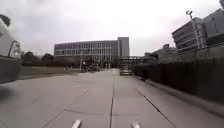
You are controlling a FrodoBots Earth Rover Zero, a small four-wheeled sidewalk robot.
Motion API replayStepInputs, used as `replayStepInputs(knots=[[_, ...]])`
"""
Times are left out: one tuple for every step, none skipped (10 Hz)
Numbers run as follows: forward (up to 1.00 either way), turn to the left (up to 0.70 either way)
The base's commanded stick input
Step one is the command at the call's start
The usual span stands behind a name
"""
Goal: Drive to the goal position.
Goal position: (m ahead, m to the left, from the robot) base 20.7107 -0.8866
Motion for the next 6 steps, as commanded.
replayStepInputs(knots=[[0.85,0.00],[0.85,0.00],[0.85,0.00],[0.85,0.00],[0.85,0.00],[0.85,0.00]])
